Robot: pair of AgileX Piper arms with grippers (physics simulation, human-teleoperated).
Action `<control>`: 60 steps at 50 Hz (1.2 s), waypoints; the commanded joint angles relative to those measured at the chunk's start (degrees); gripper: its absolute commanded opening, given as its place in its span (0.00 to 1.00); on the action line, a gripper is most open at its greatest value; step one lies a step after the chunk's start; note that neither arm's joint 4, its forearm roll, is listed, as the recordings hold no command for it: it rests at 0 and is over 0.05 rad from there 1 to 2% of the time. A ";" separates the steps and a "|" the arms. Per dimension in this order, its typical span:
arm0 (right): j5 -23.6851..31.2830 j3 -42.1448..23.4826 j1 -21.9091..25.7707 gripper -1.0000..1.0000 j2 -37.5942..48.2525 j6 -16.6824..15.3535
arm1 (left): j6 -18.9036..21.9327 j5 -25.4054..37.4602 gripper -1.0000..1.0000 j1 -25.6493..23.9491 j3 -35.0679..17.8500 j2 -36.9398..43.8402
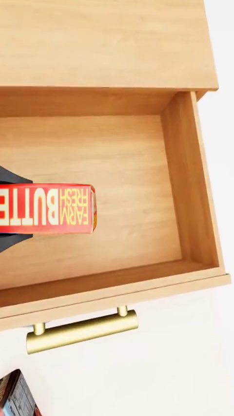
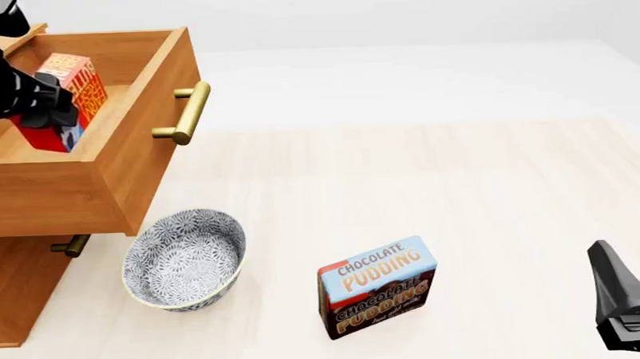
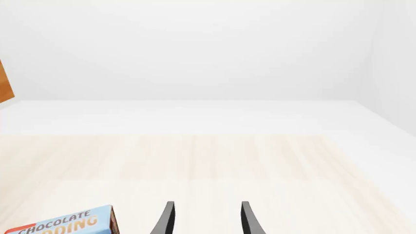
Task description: Put the butter at the back in the top drawer of the cabinet and close it.
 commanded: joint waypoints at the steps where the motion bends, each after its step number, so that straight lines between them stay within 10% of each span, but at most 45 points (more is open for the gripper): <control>1: 0.00 0.00 0.00 1.00 0.00 0.00 | 0.55 -1.00 0.00 0.22 -0.20 0.22; 60: 0.00 0.00 0.00 1.00 0.00 0.00 | 0.54 -3.52 0.00 1.69 0.53 2.69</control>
